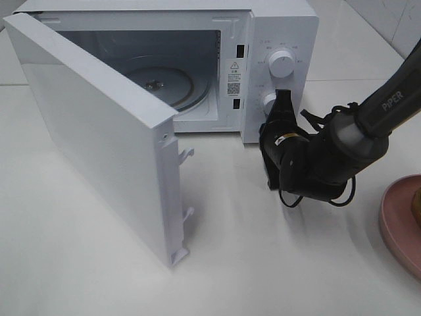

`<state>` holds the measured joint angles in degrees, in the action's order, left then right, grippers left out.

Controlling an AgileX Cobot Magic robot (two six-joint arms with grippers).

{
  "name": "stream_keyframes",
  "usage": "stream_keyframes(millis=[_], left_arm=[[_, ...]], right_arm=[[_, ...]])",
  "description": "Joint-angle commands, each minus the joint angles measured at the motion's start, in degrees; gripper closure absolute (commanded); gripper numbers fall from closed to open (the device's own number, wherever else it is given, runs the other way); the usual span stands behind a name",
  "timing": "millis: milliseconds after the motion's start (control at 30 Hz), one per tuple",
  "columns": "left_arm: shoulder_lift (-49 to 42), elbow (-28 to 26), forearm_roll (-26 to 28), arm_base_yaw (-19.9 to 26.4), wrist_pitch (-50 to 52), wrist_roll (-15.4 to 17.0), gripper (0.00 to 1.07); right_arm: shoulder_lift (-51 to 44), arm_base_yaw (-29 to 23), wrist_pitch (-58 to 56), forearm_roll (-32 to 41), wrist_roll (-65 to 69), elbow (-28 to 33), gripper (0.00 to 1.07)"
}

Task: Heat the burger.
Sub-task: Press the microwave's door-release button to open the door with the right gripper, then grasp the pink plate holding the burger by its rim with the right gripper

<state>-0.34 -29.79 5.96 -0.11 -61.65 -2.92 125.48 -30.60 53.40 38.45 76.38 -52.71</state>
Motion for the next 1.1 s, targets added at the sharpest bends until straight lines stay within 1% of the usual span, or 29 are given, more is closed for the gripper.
stream_keyframes(millis=[33,167,200,433,533,667,733,867,967,1100], left_arm=[[-0.92,0.23,0.34,0.06,0.57,0.06,0.07],[-0.92,0.23,0.34,0.06,0.57,0.06,0.07],[-0.92,0.23,0.34,0.06,0.57,0.06,0.07],[-0.92,0.23,0.34,0.06,0.57,0.06,0.07],[-0.92,0.23,0.34,0.06,0.57,0.06,0.07],[-0.92,0.23,0.34,0.06,0.57,0.06,0.07],[-0.92,0.23,0.34,0.06,0.57,0.06,0.07],[-0.92,0.23,0.34,0.06,0.57,0.06,0.07],[-0.92,0.23,0.34,0.06,0.57,0.06,0.07],[-0.92,0.23,0.34,0.06,0.57,0.06,0.07]], right_arm=[[-2.29,2.58,10.2,-3.27,-1.2,-2.58,1.07],[-3.61,2.35,7.85,-3.38,-1.55,-0.74,1.07],[-4.24,1.38,5.67,-2.75,-1.55,0.06,1.07],[-5.73,0.06,4.76,-0.74,-2.64,3.04,1.07],[-7.39,-0.74,1.15,0.0,-4.01,5.21,1.07],[-8.82,-0.86,-0.92,0.4,-6.3,6.47,1.07],[-10.49,-0.86,-4.24,-0.17,-8.02,7.96,1.07],[-12.55,-0.86,-7.16,-0.57,-9.57,9.68,1.07],[-15.87,-0.86,-10.89,-1.49,-13.81,11.92,1.07],[-18.28,-0.86,-15.13,-3.38,-17.88,12.89,1.07]])
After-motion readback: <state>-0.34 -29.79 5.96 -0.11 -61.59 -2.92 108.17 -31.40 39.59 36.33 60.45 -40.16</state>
